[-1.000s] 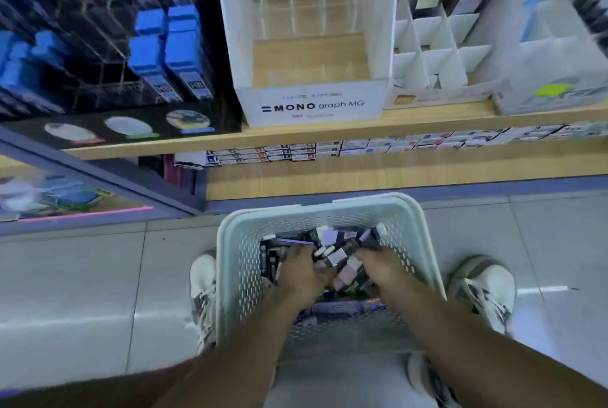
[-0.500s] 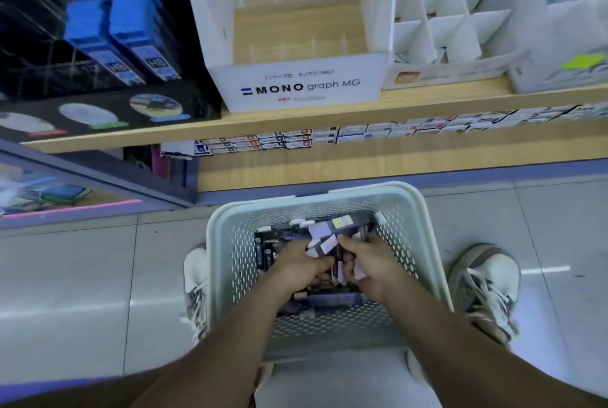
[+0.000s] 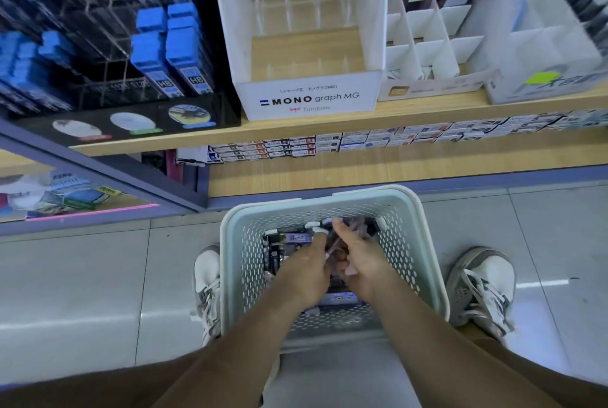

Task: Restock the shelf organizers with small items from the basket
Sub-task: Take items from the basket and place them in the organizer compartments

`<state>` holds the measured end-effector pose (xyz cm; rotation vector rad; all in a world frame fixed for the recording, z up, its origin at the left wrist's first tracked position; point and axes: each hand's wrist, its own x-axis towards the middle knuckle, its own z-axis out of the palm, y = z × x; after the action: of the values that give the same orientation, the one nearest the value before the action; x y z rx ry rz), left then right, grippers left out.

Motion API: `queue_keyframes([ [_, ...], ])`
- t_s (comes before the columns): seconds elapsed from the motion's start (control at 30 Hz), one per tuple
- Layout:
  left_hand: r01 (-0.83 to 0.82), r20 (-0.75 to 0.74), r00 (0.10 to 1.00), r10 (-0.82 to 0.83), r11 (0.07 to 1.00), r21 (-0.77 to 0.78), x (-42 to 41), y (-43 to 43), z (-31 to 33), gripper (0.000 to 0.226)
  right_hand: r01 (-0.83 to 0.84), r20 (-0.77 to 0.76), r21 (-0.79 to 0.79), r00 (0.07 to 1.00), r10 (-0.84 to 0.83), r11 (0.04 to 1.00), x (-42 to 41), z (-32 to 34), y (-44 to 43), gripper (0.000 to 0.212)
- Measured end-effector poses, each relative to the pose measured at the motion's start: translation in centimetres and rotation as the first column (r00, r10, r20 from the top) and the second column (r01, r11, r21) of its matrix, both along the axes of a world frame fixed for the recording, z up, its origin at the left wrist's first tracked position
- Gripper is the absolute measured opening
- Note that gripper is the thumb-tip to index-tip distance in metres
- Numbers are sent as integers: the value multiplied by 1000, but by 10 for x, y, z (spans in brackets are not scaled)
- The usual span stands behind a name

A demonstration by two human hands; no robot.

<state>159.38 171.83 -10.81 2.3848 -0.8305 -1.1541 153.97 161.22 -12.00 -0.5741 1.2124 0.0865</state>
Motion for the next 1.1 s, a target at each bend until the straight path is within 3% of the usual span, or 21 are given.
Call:
queue_keyframes([
  [0.07, 87, 73, 994, -87, 996, 9, -4, -2, 10, 30, 21, -25, -18, 999, -21, 1000, 0, 2, 0, 20],
  [0.13, 101, -18, 995, -101, 994, 31, -3, -5, 22, 35, 32, -27, -2, 999, -32, 999, -2, 7, 0, 15],
  [0.2, -81, -319, 945, 77, 997, 3, 2, -6, 31, 32, 59, 27, 27, 998, -60, 998, -6, 14, -4, 11],
  [0.23, -217, -472, 862, 187, 976, -11, 4, -6, 37, 26, 48, 82, 41, 995, -52, 998, -8, 17, -7, 11],
  [0.3, -448, -601, 720, 348, 894, -20, 8, -4, 48, 16, -19, 184, 51, 983, 9, 999, -13, 24, -13, 16],
  [0.4, -554, -548, 704, 452, 832, -25, 16, -2, 61, 19, -30, 196, 35, 980, 23, 999, -17, 39, -10, 36],
  [0.53, -522, -483, 751, 450, 852, -19, 30, -4, 92, 26, 77, 135, 30, 988, -80, 997, -18, 70, -9, 27],
  [0.63, -439, -456, 811, 367, 896, -59, 45, -3, 128, 19, 79, 192, 15, 978, -80, 997, -20, 99, -12, 20],
  [0.73, -342, -411, 867, 283, 936, -78, 57, -2, 172, 19, -24, 250, -13, 968, 27, 1000, -24, 130, -15, 27],
  [0.9, -4, -209, 978, -13, 996, -85, 64, -2, 241, 17, -224, 352, -178, 895, 274, 958, -32, 185, -13, 37],
  [1.1, -108, -126, 990, 71, 941, -320, 63, -6, 307, 14, -395, 389, -428, 732, 560, 813, -31, 264, -24, 16],
])
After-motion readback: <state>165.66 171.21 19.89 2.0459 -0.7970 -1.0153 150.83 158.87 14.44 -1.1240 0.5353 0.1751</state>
